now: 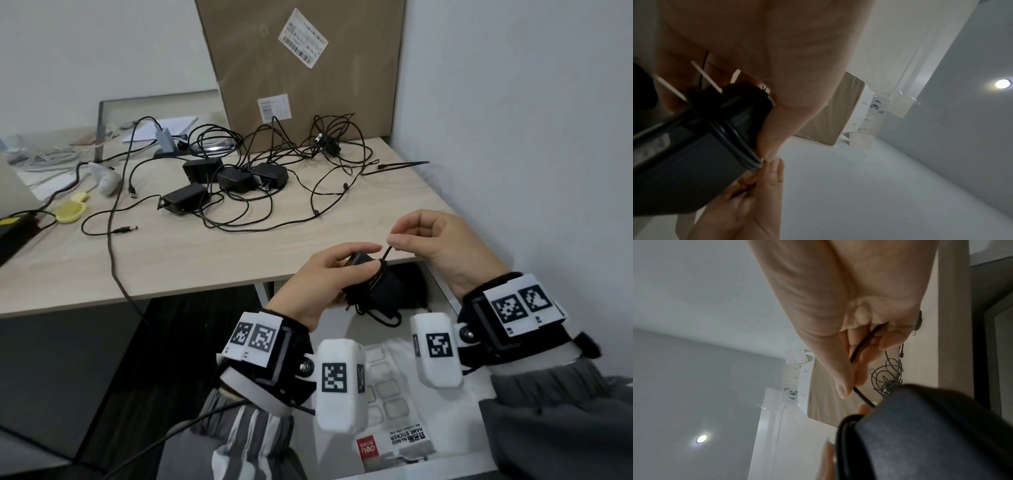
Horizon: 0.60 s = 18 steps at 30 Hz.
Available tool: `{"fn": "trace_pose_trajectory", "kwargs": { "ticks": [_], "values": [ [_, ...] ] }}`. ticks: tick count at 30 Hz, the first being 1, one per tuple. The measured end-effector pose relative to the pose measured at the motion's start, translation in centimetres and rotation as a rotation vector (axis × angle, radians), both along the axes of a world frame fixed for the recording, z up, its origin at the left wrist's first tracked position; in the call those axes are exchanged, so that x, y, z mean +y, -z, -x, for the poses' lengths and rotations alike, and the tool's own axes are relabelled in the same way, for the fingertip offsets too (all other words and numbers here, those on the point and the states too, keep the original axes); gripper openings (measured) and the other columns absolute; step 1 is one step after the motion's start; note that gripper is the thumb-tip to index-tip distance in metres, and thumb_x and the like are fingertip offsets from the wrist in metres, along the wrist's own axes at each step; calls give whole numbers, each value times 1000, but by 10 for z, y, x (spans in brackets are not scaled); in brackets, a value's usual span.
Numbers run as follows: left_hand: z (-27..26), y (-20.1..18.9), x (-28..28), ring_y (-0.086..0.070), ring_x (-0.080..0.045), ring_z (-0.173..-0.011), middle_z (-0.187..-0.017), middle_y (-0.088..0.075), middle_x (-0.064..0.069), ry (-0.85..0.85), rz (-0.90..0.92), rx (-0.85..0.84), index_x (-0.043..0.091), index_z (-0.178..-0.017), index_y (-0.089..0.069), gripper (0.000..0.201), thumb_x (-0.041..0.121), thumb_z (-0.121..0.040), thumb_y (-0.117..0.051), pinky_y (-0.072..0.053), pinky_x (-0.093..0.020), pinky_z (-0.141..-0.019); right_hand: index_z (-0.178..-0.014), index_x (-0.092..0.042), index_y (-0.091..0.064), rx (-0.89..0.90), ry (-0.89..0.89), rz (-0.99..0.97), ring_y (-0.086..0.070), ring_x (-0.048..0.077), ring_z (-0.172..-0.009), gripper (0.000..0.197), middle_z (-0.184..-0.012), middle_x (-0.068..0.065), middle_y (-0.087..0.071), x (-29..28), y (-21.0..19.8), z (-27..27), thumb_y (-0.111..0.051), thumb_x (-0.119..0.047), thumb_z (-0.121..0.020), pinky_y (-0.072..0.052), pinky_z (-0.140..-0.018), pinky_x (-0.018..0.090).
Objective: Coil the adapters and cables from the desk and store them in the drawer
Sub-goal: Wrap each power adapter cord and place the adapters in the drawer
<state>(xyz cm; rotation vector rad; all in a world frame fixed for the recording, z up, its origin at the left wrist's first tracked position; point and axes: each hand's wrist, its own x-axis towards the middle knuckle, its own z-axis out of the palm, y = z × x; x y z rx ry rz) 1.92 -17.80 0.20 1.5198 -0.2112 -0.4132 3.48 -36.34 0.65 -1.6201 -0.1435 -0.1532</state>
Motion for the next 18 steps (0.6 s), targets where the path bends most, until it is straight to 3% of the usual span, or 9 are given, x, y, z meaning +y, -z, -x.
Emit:
{"fn": "trace_pose_trajectory", "kwargs": {
  "ticks": [3, 6, 10, 18],
  "values": [
    [-2, 1, 0, -64, -16, -88, -93, -67, -2, -26, 3, -27, 25, -115, -68, 30, 17, -86, -68, -45, -28, -80, -81, -14, -65, -22, -8, -6, -63, 6, -67, 11, -68, -3, -68, 2, -4, 2, -70, -5, -79, -44, -64, 15],
    [-4, 2, 1, -65, -11, -85, -95, -68, 2, -76, 10, -51, 26, -114, -69, 31, 18, -84, -71, -47, -19, -71, -85, -20, -65, -63, -33, 46, -60, 4, -72, 12, -73, -1, -71, 6, -6, 6, -65, -8, -86, -41, -65, 16],
    [-3, 4, -1, -64, -10, -80, -96, -68, -2, -128, -4, -111, 24, -112, -69, 31, 16, -83, -73, -48, -14, -60, -90, -17, -65, -137, -72, 97, -61, -1, -74, 14, -75, -1, -71, 13, -8, 11, -59, -4, -90, -40, -66, 6],
    [-4, 4, -1, -62, -7, -75, -90, -67, 3, -59, -38, -116, 23, -116, -67, 32, 18, -85, -71, -45, -12, -57, -88, -21, -65, -139, -16, 79, -59, -3, -71, 18, -71, -5, -71, 11, -8, 9, -56, -5, -91, -40, -64, 6]
  ]
}}
